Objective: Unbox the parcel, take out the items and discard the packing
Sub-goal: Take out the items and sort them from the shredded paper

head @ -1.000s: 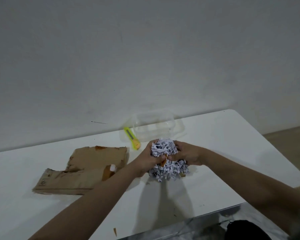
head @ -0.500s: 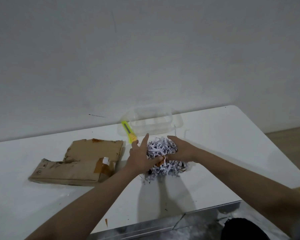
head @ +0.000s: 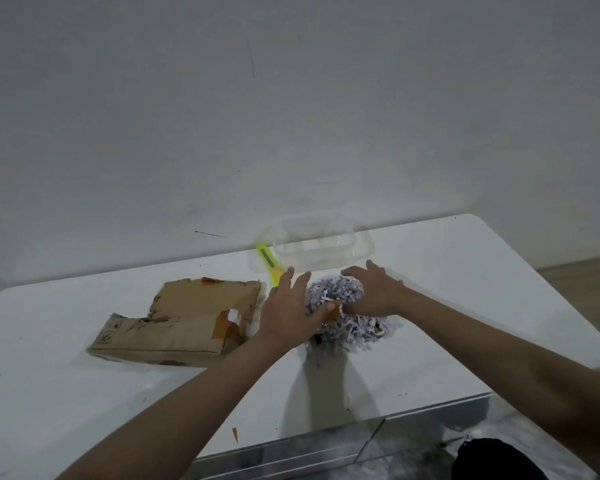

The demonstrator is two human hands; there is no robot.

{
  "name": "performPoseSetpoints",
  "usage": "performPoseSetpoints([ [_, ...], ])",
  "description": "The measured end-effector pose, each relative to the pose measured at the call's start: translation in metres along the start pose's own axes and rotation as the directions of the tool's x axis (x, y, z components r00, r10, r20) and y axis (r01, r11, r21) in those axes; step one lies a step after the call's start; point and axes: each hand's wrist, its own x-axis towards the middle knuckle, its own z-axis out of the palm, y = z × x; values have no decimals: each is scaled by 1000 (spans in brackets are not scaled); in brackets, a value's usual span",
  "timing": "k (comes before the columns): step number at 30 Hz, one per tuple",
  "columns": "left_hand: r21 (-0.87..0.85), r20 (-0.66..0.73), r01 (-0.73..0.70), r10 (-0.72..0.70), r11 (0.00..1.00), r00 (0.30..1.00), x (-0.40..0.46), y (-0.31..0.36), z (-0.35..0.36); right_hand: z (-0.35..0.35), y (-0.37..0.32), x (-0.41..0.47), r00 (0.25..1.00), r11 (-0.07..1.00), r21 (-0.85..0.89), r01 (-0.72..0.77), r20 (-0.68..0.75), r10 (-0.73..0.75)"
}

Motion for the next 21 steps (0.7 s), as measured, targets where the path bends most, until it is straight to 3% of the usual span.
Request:
performPoseSetpoints([
  [5, 72, 137, 33, -42, 997, 990, 9, -7, -35, -7, -28, -12, 985, 993, 65, 98, -146, -88],
  [9, 38, 113, 73, -77, 997, 991, 12, -27, -71, -3, -55, -13, 935, 944, 183, 275, -281, -218],
  [13, 53, 98, 160, -164, 986, 982, 6, -61, -102, 15, -90, -6, 908, 913, 210, 350, -315, -276],
  [18, 219, 72, 290, -312, 932, 947, -5, -123, -129, 42, -138, -5, 969, 882, 402, 246, -135, -208],
  [21, 341, 72, 385, -433, 858, 899, -13, -157, -140, 56, -165, -3, 973, 825, 556, -103, 228, -32],
])
